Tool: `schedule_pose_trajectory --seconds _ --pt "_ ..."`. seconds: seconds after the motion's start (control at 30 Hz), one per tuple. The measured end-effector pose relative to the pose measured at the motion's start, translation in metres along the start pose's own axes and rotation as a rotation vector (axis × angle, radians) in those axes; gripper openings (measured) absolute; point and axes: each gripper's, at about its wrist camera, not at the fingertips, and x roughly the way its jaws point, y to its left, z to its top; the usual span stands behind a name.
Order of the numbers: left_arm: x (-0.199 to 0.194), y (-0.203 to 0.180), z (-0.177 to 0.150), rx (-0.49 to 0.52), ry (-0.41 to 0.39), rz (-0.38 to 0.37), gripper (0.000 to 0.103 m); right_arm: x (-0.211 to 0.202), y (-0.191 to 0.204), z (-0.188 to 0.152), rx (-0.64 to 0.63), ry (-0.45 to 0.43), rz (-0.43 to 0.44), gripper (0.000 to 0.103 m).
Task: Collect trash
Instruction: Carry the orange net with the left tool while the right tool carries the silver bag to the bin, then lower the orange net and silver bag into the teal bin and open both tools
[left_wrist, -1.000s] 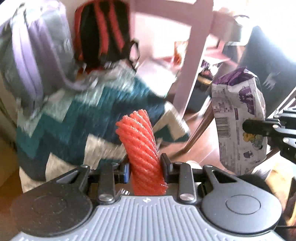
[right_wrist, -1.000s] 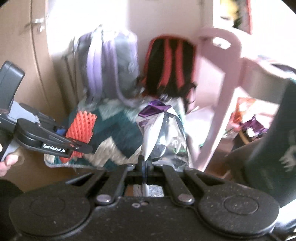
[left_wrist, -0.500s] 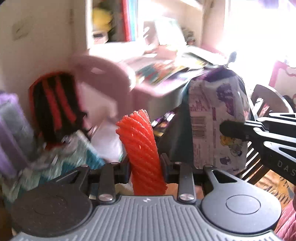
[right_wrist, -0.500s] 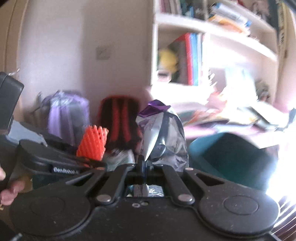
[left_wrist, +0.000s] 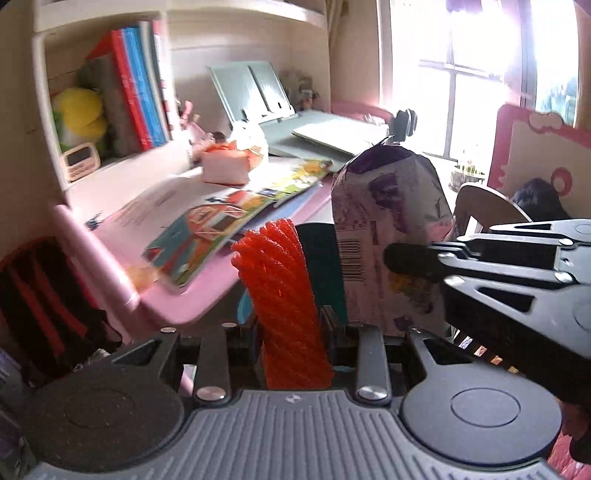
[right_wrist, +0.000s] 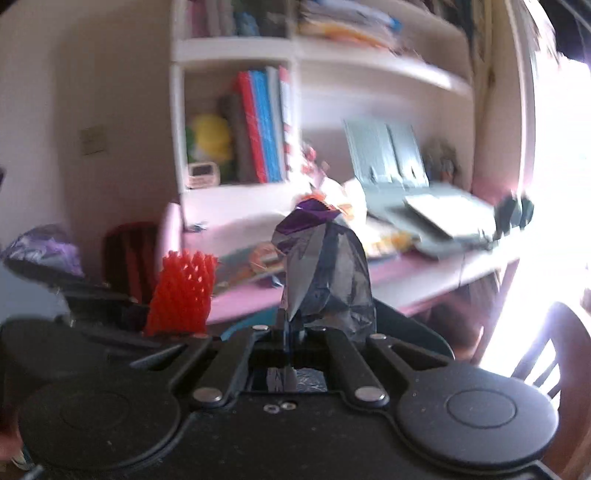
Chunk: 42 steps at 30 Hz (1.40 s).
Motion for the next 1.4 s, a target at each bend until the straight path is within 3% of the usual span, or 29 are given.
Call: schedule_pose_trajectory --seconds 0.2,0.5,0.63,0.73,0.9,1.07,1.2,1.27,1.4 --pt "0.049 -0.015 0.007 0.023 0.069 -0.005 0.032 0.042 -0.03 -0.005 0.065 0.097 -0.001 0.0" --pt "0.11 -0.016 0.006 0.024 0.183 -0.01 0.032 0.072 -0.047 -0.021 0.06 0.224 -0.008 0.001" --pt "0.127 -0.019 0.0 0.02 0.226 -0.019 0.032 0.082 -0.053 -0.029 0.069 0.277 -0.002 0.006" --pt "0.134 -0.02 -0.005 0.017 0.253 -0.024 0.032 0.082 -0.06 -0.034 0.082 0.279 -0.011 0.017" --pt "0.136 -0.019 -0.007 0.002 0.254 -0.039 0.032 0.08 -0.065 -0.037 0.099 0.28 -0.01 0.023" --pt "0.131 -0.014 -0.007 -0.026 0.243 -0.033 0.055 0.073 -0.069 -0.034 0.117 0.27 -0.013 0.031" --pt "0.121 -0.009 -0.007 -0.044 0.225 -0.035 0.058 0.062 -0.066 -0.03 0.113 0.257 -0.018 0.043" --pt "0.113 -0.007 -0.006 -0.048 0.211 -0.019 0.074 0.056 -0.065 -0.028 0.116 0.247 -0.02 0.047" --pt "0.097 -0.003 -0.006 -0.069 0.186 -0.023 0.079 0.04 -0.06 -0.023 0.114 0.228 -0.036 0.054"
